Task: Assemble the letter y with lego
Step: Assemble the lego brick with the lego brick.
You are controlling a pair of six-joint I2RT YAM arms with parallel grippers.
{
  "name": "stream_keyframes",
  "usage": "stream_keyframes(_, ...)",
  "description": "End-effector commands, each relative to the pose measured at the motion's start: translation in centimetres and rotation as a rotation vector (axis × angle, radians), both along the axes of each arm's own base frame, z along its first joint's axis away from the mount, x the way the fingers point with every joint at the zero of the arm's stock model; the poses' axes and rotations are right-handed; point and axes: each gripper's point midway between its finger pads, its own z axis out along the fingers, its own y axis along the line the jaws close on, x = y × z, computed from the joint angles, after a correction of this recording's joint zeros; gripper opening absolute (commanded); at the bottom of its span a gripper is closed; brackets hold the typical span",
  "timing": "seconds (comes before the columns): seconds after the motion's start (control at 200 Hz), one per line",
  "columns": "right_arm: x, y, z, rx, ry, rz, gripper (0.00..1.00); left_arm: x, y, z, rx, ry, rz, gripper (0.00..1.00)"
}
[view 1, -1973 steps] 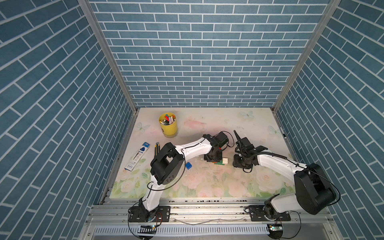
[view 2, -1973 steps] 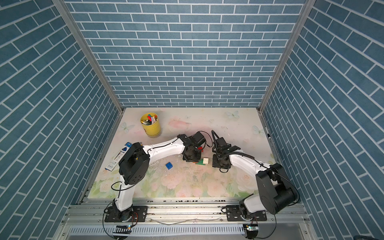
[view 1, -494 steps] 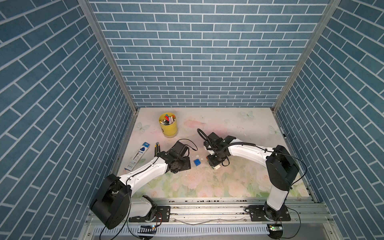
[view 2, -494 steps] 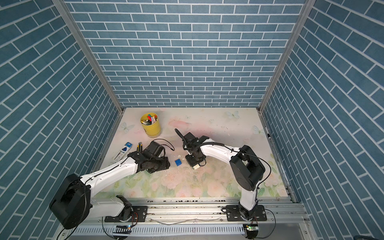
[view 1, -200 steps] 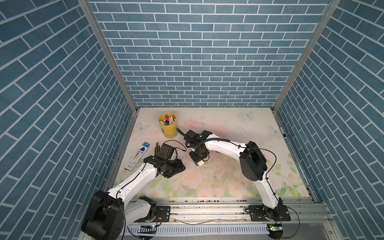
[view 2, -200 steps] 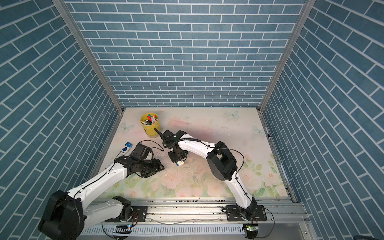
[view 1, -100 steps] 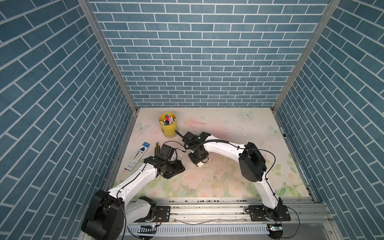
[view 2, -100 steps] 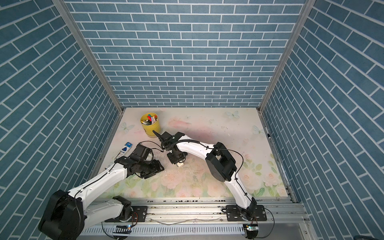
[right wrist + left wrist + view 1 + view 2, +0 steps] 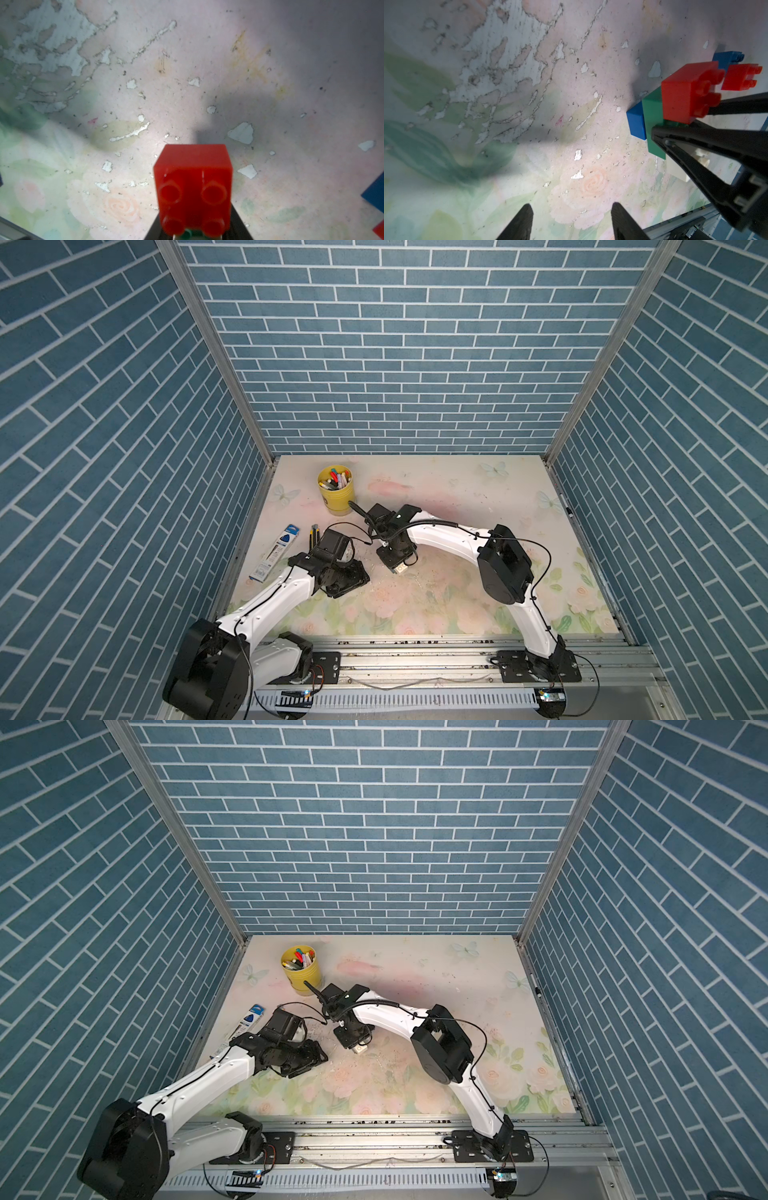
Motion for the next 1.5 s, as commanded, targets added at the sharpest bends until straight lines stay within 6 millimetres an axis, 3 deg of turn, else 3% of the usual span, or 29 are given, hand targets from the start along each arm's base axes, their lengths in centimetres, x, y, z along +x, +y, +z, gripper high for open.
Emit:
stream_keyframes(0.0, -5.0, -2.1, -5.9, -0.129, 0.194, 0.093, 0.3, -0.1, 0.5, -0.7, 0.021, 0.019, 0.015, 0.63)
stream_keyframes(0.7, -5.2, -2.8, -5.7, -0.135, 0.115, 0.184, 0.3, 0.1, 0.6, -0.6, 0.034, 0.021, 0.017, 0.62)
stream_keyframes(0.88, -5.2, -2.4, -4.9, -0.086, 0.086, 0.213, 0.3, 0.4, 0.5, -0.5, 0.036, 0.016, 0.015, 0.62)
stream_keyframes(0.895, -5.1, -2.2, -3.9, -0.063, 0.071, 0.219, 0.3, 0.4, 0.5, -0.5, 0.037, 0.016, 0.014, 0.62)
stream_keyframes(0.955, -5.2, -2.1, -3.5, -0.054, 0.069, 0.242, 0.3, 0.4, 0.5, -0.5, 0.036, 0.017, 0.012, 0.62)
stream_keyframes(1.175, -4.5, -1.8, -3.5, -0.071, 0.05, 0.266, 0.31, 0.5, 0.5, -0.6, 0.039, 0.017, 0.012, 0.62)
stream_keyframes(1.19, -4.6, -2.0, -4.6, -0.094, 0.064, 0.265, 0.31, 0.5, 0.5, -0.5, 0.038, 0.017, 0.011, 0.62)
stream_keyframes(1.265, -4.1, -1.8, -4.9, -0.102, 0.056, 0.243, 0.31, 0.5, 0.5, -0.5, 0.04, 0.017, 0.011, 0.62)
stream_keyframes(1.495, -3.6, -0.7, -3.7, -0.069, 0.042, 0.239, 0.31, 0.4, 0.5, -0.3, 0.041, 0.011, 0.001, 0.62)
